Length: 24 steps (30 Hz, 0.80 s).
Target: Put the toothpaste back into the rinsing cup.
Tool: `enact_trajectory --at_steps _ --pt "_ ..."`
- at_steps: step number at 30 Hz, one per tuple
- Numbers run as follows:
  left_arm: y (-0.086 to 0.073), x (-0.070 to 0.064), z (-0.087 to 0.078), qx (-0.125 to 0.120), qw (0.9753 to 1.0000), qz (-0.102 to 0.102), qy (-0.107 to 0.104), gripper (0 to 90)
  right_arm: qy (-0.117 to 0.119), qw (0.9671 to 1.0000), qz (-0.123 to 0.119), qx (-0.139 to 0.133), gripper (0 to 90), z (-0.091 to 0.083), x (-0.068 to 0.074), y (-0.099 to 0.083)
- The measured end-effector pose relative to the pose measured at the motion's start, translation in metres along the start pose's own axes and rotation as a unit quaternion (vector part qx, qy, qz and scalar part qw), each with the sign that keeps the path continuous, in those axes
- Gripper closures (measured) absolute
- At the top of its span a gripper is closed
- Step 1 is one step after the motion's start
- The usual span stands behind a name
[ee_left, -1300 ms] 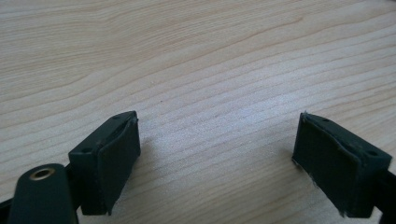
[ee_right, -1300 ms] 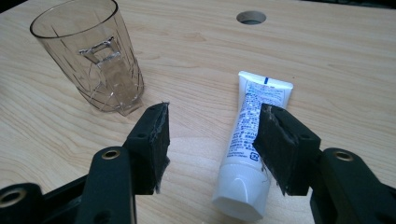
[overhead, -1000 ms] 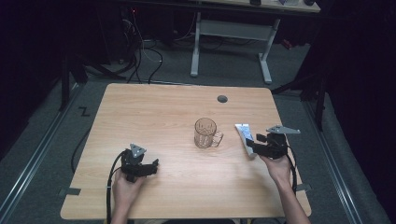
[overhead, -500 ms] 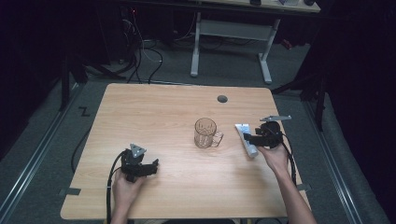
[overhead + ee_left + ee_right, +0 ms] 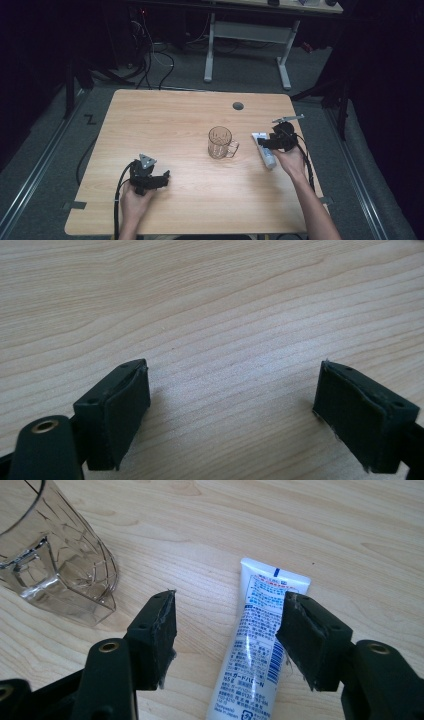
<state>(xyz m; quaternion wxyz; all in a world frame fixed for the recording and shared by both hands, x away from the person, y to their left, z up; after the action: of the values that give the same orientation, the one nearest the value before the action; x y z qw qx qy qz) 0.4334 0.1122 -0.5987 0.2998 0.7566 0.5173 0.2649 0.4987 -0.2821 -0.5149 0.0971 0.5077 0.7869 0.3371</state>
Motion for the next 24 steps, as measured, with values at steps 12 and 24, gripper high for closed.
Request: enact_trajectory --at_steps 12,24 --pt "0.0 0.0 0.0 0.0 1.0 0.0 0.0 14.8 -0.023 0.9996 -0.008 0.017 44.4 0.012 -0.005 0.01" --pt "0.0 0.0 0.0 0.0 1.0 0.0 0.0 14.8 -0.029 0.9973 0.023 0.064 44.8 0.032 -0.014 0.004"
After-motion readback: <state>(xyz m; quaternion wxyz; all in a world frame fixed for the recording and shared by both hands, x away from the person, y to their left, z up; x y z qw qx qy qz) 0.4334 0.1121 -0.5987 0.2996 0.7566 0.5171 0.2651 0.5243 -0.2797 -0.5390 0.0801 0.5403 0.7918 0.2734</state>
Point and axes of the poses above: each handheld gripper's, and its own axes: z roughly forward along the jaws, y roughly out of its top, x roughly to its left, the point moved 9 cm from there along z, roughly forward along the jaws, and after that the axes turned 9 degrees about y, right-handed, at the moved point
